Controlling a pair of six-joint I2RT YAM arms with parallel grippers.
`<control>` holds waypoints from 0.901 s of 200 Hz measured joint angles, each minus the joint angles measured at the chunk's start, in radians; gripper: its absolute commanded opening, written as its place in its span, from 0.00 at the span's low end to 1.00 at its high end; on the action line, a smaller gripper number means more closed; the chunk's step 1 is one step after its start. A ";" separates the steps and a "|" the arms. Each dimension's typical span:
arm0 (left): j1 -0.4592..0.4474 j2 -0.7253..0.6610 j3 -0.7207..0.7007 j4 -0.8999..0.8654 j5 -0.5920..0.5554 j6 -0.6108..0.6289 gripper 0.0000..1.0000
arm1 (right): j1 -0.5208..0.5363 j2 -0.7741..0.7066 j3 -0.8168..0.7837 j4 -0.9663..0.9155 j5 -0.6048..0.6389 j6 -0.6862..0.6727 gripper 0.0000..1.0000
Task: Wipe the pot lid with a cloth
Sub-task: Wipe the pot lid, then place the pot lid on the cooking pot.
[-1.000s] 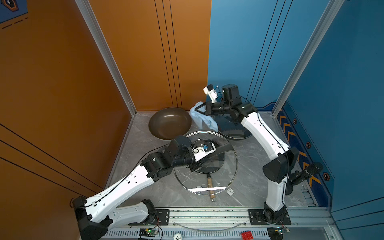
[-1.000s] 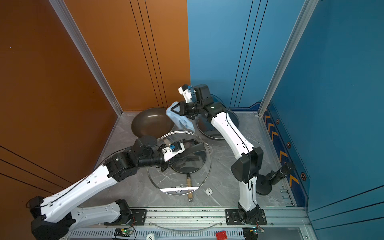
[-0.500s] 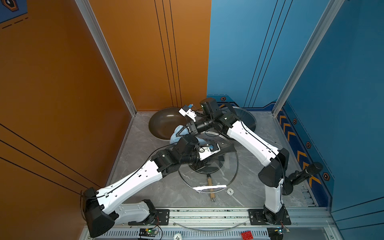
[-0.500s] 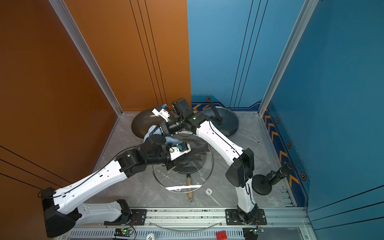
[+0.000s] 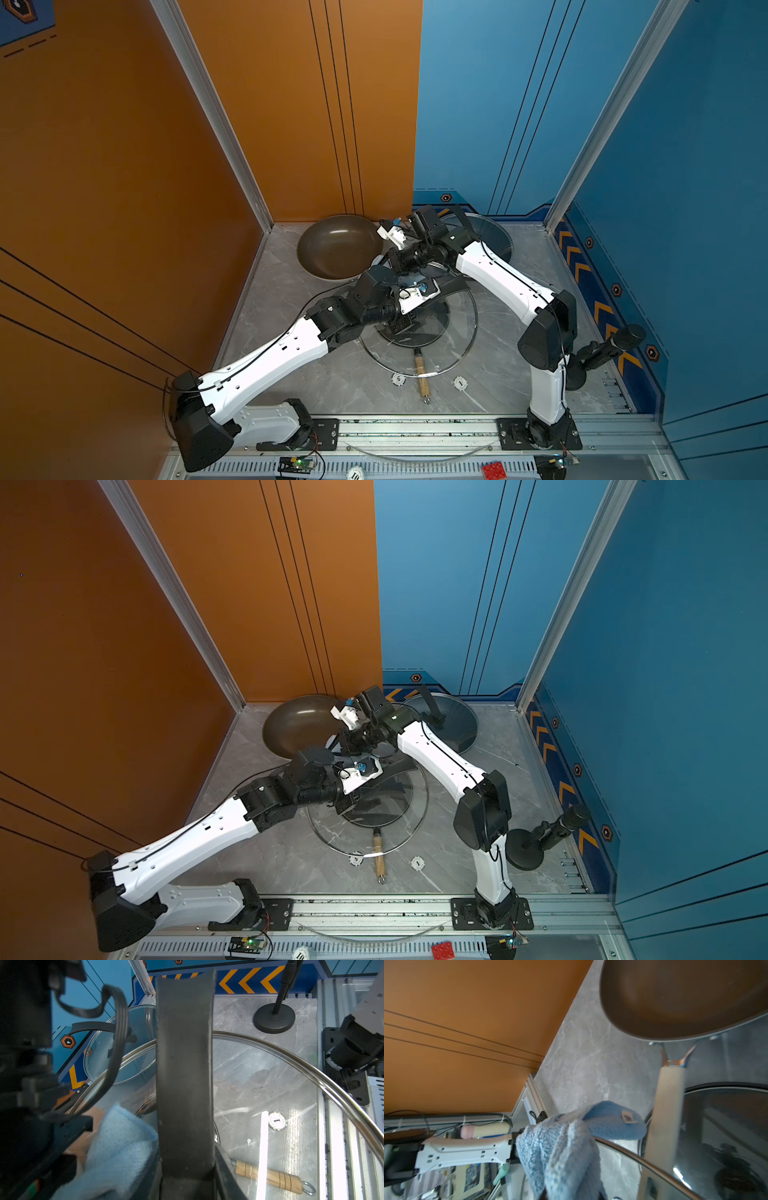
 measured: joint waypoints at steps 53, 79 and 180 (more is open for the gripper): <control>0.100 -0.003 0.000 0.045 -0.080 -0.050 0.00 | -0.123 -0.058 -0.006 0.010 0.225 -0.023 0.02; 0.132 -0.017 0.006 0.072 -0.126 -0.050 0.00 | -0.193 -0.065 -0.030 0.008 0.286 -0.036 0.02; 0.336 0.018 0.049 0.239 -0.297 -0.149 0.00 | -0.419 -0.140 -0.102 0.018 0.392 0.047 0.01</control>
